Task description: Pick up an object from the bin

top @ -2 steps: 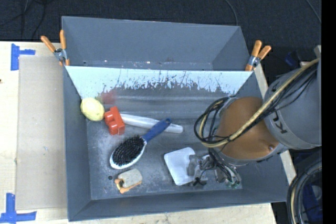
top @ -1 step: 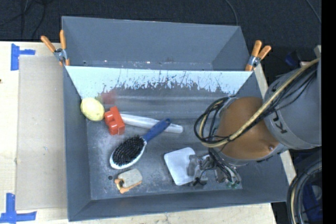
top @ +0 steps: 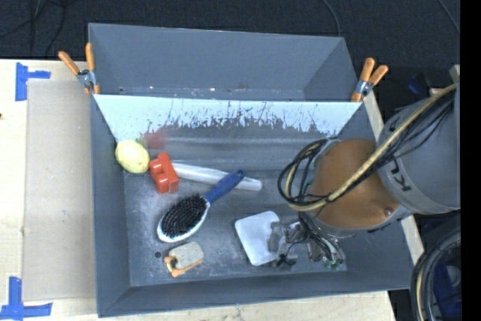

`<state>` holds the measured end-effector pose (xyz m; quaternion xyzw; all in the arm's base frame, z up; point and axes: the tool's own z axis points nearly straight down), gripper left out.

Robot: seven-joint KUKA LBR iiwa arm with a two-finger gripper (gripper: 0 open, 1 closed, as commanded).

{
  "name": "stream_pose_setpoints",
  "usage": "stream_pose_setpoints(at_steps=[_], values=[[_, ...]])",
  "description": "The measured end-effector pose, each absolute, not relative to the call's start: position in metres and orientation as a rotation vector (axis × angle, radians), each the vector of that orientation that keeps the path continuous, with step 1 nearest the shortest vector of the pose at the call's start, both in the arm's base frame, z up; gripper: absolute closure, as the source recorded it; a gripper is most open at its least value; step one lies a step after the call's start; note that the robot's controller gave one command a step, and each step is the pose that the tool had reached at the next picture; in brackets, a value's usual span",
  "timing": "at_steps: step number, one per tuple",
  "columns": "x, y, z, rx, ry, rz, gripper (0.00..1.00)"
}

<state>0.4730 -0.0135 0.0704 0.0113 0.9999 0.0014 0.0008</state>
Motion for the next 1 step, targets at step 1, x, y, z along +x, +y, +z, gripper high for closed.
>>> stream_pose_setpoints(at_steps=[1], values=[[0.4719,-0.0134,0.0744,0.036,3.144,0.005,1.00]])
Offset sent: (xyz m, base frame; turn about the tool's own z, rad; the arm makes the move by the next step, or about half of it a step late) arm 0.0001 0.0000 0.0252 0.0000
